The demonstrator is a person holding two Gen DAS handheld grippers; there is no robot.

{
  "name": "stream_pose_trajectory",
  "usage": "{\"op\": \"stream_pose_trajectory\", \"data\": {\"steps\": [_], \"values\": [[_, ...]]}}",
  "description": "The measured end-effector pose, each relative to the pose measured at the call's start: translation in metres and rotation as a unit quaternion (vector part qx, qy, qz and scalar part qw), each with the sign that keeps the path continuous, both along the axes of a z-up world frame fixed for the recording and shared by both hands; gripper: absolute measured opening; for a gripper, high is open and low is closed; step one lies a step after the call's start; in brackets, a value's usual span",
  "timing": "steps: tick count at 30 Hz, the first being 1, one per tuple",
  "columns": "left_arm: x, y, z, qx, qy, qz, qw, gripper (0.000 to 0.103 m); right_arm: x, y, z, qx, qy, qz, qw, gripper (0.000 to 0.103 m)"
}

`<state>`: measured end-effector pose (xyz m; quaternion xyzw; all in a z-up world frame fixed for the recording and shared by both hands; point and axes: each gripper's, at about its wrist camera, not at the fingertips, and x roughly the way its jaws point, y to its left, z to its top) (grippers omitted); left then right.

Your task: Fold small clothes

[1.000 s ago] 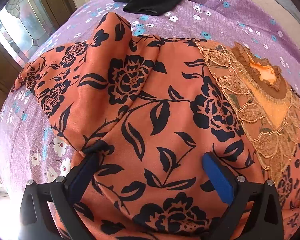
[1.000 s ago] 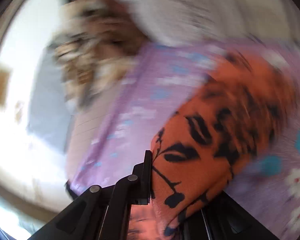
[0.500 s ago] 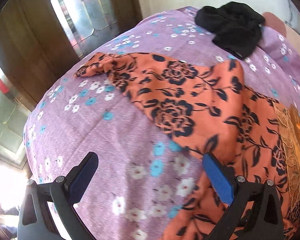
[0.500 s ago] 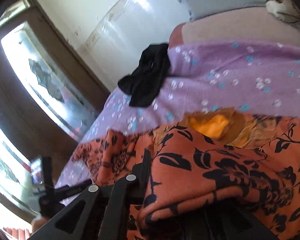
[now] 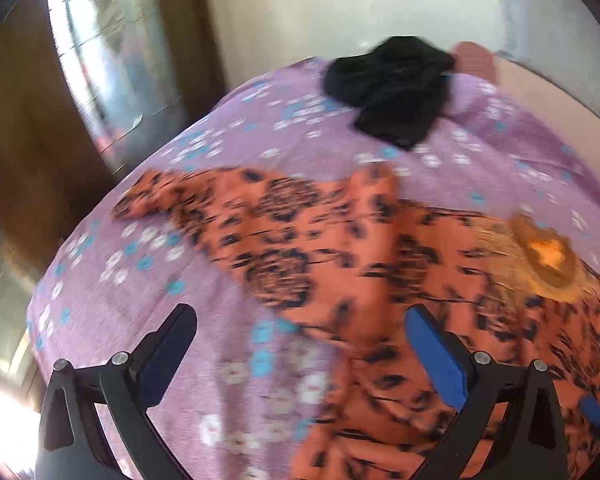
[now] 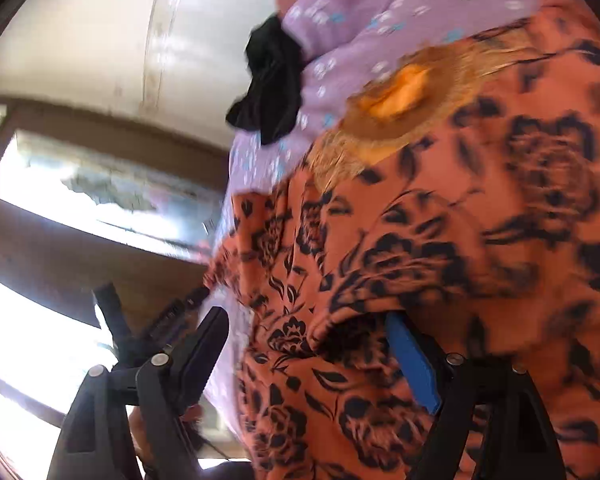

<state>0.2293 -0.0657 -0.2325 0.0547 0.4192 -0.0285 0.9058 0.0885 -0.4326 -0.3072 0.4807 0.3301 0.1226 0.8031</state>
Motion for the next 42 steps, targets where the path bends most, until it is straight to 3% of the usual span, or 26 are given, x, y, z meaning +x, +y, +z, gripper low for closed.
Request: {"op": "stream_pose_trajectory", "data": {"steps": [3,6,7,10,15,19,23,27,31,33,35,38,42], "values": [[-0.022,-0.045,0.004,-0.019,0.000,-0.101,0.9947,0.103,-0.025,-0.043,0.001,0.014,-0.009,-0.086,0.996,0.084],[-0.045,-0.096,-0.002,0.002,-0.003,-0.167,0.9859,0.103,-0.031,-0.073,-0.014,0.038,0.025,-0.133,0.990,0.079],[-0.051,-0.111,-0.007,0.017,-0.002,-0.181,0.9833,0.103,-0.031,-0.078,-0.018,0.036,0.037,-0.145,0.988,0.069],[-0.070,-0.152,-0.019,0.072,-0.020,-0.208,0.9753,0.103,-0.031,-0.089,-0.029,0.019,0.079,-0.173,0.982,0.054],[-0.081,-0.191,-0.041,0.193,-0.082,-0.195,0.9582,0.103,-0.022,-0.088,-0.037,0.003,0.096,-0.153,0.984,0.050],[-0.070,-0.193,-0.053,0.231,-0.087,-0.171,0.9540,0.103,-0.023,-0.090,-0.045,0.022,0.093,-0.155,0.983,0.049],[-0.063,-0.190,-0.063,0.286,-0.105,-0.145,0.9413,0.103,-0.019,-0.088,-0.045,0.010,0.093,-0.151,0.984,0.049],[-0.051,-0.173,-0.053,0.232,-0.056,-0.141,0.9609,0.103,-0.014,-0.079,-0.036,0.021,0.072,-0.122,0.990,0.050],[-0.040,-0.157,-0.054,0.193,-0.005,-0.136,0.9717,0.103,0.015,-0.051,-0.030,-0.002,0.073,-0.048,0.996,0.050],[-0.038,-0.145,-0.050,0.164,0.012,-0.131,0.9777,0.103,0.027,-0.041,-0.035,-0.016,0.088,-0.043,0.995,0.051],[-0.039,-0.129,-0.042,0.156,0.008,-0.124,0.9800,0.103,0.032,-0.038,-0.032,-0.009,0.074,-0.043,0.996,0.051],[-0.034,-0.087,-0.031,0.154,-0.001,-0.083,0.9846,0.103,0.039,-0.025,-0.023,0.037,0.028,-0.001,0.999,0.051],[-0.007,-0.013,-0.024,0.141,0.015,0.020,0.9897,0.103,0.056,0.010,-0.012,0.071,0.006,0.031,0.997,0.051]]}}
